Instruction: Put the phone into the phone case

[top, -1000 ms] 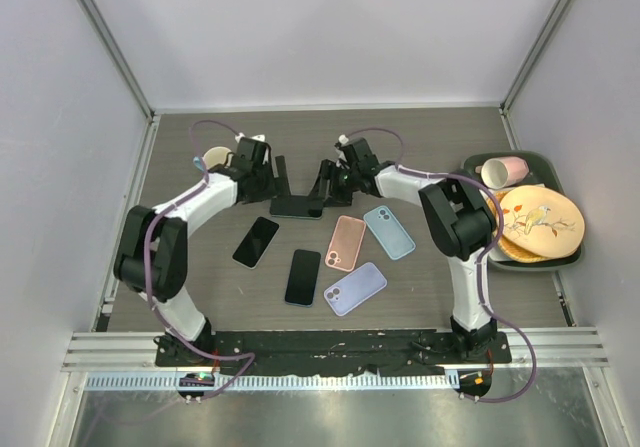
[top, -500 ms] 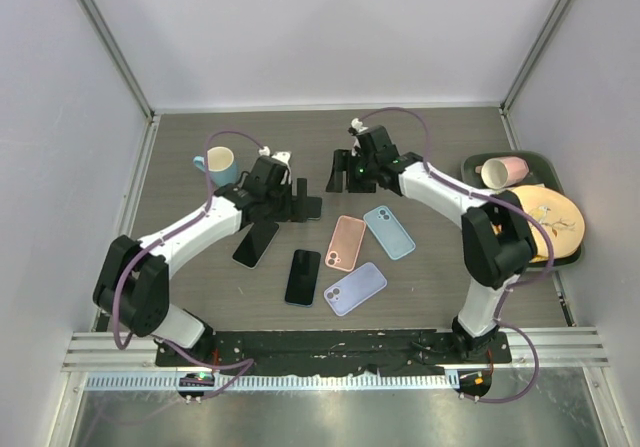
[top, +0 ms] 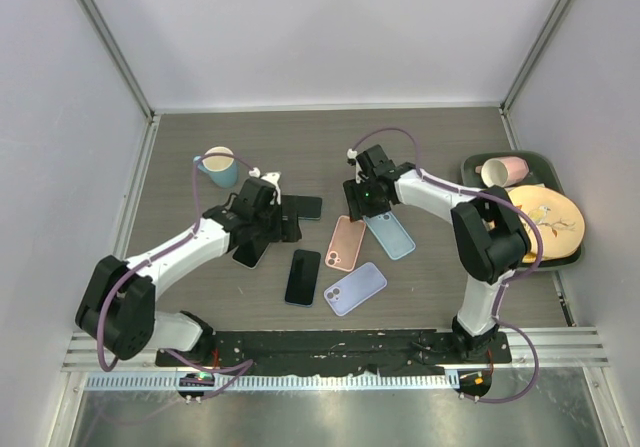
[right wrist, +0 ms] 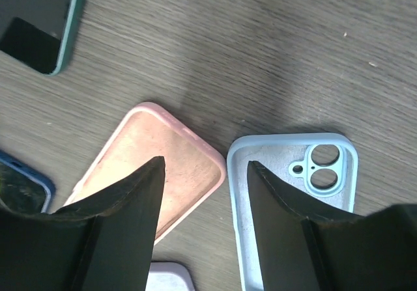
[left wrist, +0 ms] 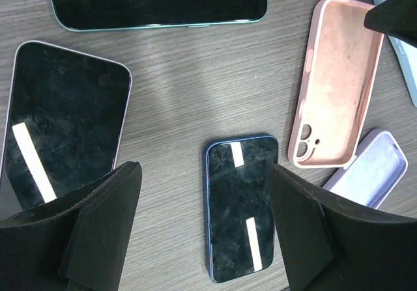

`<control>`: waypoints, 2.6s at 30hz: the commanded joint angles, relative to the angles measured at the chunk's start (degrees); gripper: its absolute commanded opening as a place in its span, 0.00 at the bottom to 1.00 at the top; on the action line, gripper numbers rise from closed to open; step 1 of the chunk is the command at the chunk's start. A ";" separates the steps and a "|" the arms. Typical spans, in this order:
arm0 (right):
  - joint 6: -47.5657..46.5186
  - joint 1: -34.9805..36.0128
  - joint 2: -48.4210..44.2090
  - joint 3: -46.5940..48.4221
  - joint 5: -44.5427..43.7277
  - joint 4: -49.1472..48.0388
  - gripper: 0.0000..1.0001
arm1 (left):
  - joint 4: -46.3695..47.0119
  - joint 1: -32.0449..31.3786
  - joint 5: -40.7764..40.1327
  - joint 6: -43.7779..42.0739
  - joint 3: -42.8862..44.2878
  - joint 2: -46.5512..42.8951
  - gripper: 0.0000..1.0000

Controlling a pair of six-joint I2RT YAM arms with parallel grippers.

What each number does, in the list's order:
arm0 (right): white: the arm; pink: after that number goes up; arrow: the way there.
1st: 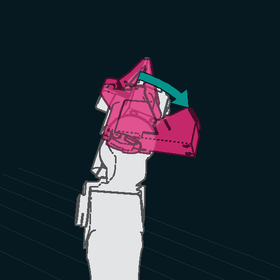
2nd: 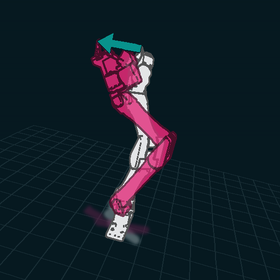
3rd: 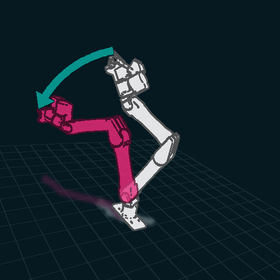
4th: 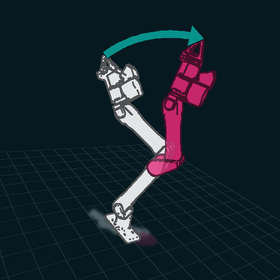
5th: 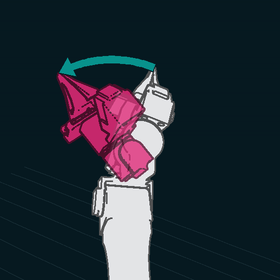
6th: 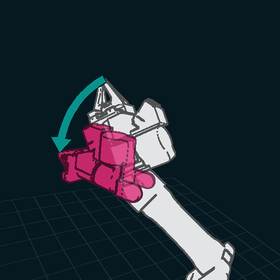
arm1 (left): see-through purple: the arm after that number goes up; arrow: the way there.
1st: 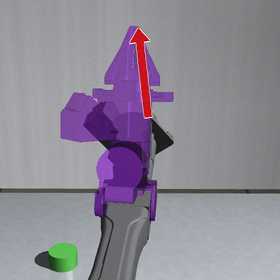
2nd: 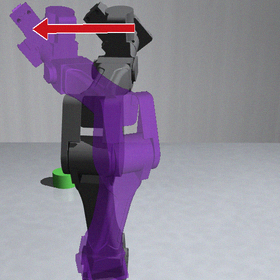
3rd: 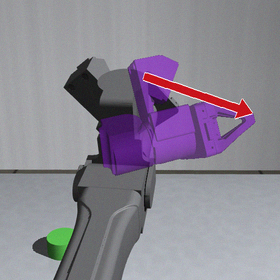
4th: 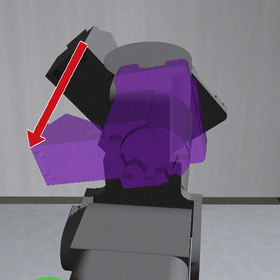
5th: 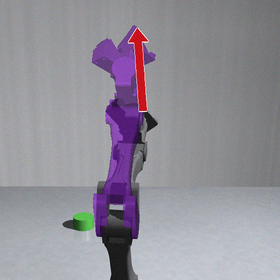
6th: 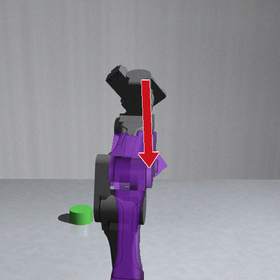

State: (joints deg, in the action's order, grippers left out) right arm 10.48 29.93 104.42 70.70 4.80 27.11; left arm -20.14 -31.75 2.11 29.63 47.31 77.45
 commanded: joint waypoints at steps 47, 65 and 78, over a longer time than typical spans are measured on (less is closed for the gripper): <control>-7.05 5.14 3.95 3.84 -4.35 -1.97 0.53 | 5.55 0.02 2.37 2.10 -8.11 -3.89 0.81; -6.09 4.17 7.55 3.22 2.23 -4.17 0.11 | 5.11 0.02 1.76 2.19 -8.73 -4.76 0.82; 0.77 -4.26 -3.16 -0.47 12.33 -8.92 0.01 | 4.15 0.02 0.35 2.37 -8.64 -5.73 0.81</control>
State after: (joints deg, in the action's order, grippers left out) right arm 7.99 28.97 108.88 71.22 11.44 22.02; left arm -16.56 -31.75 3.68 31.51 38.68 73.47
